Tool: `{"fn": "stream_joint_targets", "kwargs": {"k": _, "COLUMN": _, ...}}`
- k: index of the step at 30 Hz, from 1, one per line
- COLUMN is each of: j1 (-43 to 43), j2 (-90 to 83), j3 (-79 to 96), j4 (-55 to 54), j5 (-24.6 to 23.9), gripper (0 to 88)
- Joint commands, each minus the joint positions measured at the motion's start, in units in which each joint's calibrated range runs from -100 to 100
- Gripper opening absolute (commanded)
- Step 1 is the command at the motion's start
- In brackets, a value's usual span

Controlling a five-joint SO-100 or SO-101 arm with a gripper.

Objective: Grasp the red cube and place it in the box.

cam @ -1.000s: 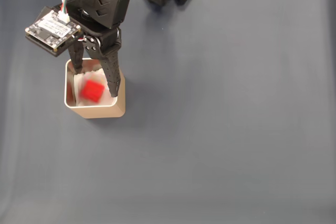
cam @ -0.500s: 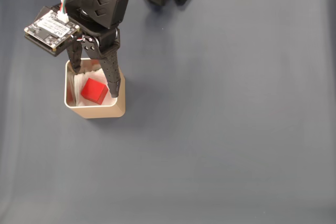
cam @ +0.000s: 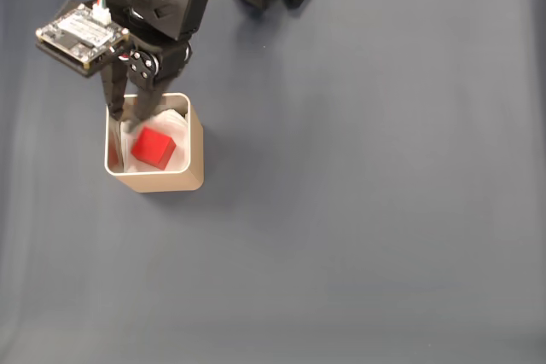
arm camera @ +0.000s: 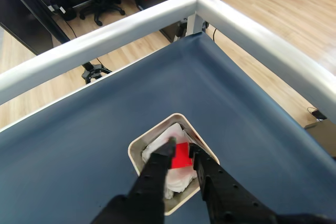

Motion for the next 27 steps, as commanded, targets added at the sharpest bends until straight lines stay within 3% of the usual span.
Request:
{"fn": "stream_joint_targets", "kwargs": {"k": 1, "j1": -2.2, "j2": -2.7, "j3": -0.4, "j4": -1.8, "j5": 0.3, "gripper": 0.1}}
{"fn": "stream_joint_targets", "kwargs": {"k": 13, "j1": -15.5, "j2": -8.6, "j3": 2.5, "j4": 1.4, "j5": 0.6, "gripper": 0.1}}
{"fn": "stream_joint_targets", "kwargs": {"k": 27, "j1": -28.1, "j2": -26.1, "j3": 25.0, "j4": 2.2, "j5": 0.9, "gripper": 0.1}}
